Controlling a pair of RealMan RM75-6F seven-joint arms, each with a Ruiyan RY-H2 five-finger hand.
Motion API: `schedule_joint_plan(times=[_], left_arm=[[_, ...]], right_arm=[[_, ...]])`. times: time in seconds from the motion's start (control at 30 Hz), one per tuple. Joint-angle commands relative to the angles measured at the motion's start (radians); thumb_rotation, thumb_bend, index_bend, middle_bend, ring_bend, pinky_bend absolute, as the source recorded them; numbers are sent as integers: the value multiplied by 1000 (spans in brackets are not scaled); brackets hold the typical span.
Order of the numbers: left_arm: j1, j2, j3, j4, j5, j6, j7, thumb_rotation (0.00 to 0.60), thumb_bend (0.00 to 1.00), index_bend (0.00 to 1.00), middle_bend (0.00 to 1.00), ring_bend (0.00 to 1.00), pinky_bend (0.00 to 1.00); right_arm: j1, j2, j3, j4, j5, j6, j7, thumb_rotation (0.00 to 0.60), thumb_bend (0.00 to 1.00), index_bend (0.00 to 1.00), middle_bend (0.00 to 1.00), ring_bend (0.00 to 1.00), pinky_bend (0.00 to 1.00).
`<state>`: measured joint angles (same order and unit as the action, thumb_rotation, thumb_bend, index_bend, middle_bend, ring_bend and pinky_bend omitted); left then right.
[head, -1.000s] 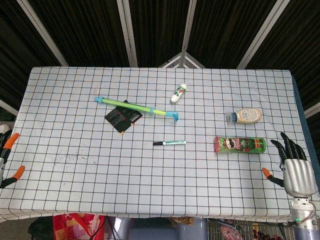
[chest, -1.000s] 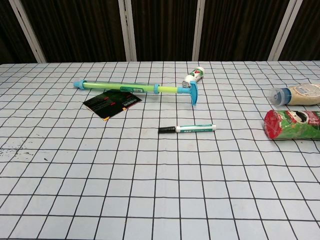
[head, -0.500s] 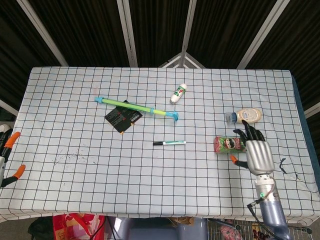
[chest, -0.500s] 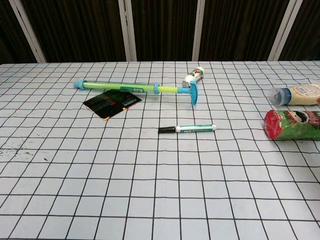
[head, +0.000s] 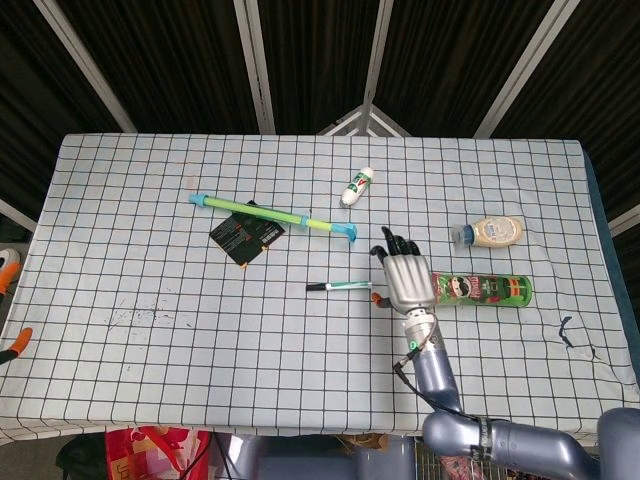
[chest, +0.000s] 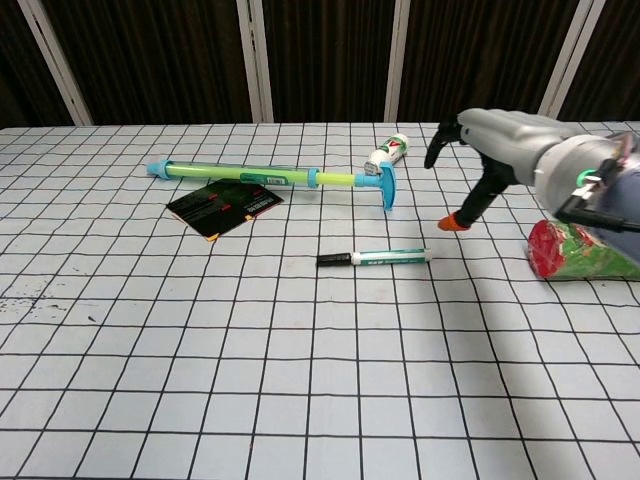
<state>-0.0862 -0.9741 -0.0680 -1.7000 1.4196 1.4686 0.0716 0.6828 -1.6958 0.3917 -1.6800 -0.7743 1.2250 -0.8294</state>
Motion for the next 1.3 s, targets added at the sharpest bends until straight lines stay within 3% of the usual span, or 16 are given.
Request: schedule_joint_plan(times=[0.03, 0.3, 0.57, 1.3], left_arm=[[-1, -7, -3, 19, -11, -6, -16, 600, 420, 51, 0, 0, 48], [-4, -26, 1, 75, -27, -30, -36, 600, 420, 51, 0, 0, 48], [-4, -32, -3, 99, -41, -38, -53, 600, 420, 51, 0, 0, 48], [-10, -46, -9, 105, -72, -61, -24, 600, 420, 51, 0, 0, 48]], right_arm=[[52, -53, 21, 56, 46, -13, -28, 600, 207, 343, 56, 129, 171], [129, -129, 24, 179, 100, -39, -34, 600, 225, 431, 56, 129, 171], [147, -158, 0, 273, 114, -75, 14, 600, 237, 449, 56, 129, 171], [180, -220, -36, 437, 89, -143, 101, 600, 281, 517, 56, 129, 171]])
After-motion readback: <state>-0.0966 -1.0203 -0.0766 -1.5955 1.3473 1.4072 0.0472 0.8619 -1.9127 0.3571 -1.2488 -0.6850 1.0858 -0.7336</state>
